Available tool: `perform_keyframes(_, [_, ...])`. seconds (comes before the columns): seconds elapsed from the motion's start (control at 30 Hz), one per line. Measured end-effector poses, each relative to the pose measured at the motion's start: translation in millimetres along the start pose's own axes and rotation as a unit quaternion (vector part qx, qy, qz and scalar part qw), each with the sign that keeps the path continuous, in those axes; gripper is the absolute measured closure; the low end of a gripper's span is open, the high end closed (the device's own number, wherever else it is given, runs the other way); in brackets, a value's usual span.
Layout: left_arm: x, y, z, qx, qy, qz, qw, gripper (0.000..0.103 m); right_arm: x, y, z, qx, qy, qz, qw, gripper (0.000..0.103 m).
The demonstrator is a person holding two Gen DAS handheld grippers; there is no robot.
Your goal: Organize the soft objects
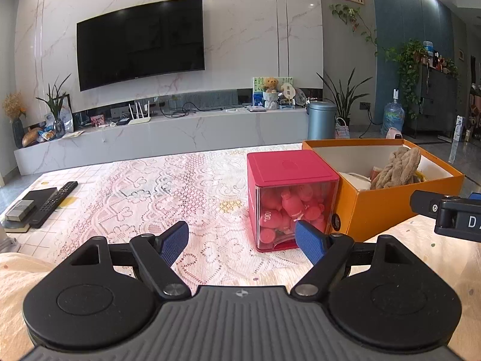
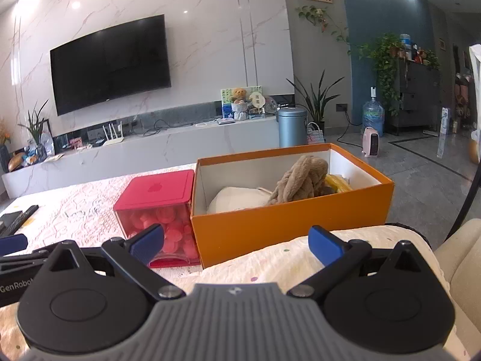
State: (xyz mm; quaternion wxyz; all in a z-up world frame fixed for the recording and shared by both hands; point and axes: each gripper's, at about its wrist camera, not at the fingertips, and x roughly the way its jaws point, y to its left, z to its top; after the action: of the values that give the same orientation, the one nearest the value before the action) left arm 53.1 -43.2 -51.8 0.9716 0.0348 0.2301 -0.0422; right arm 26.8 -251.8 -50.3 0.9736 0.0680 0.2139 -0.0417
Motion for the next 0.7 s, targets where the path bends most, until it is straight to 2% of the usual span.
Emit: perform_keyframes(0.7, [0.2,-0.9,2.1,0.004,0.005,0.000,1.0000,0.009,8.7,-6.7,6.8,0.012,0.009,0.004,1.000,0.003])
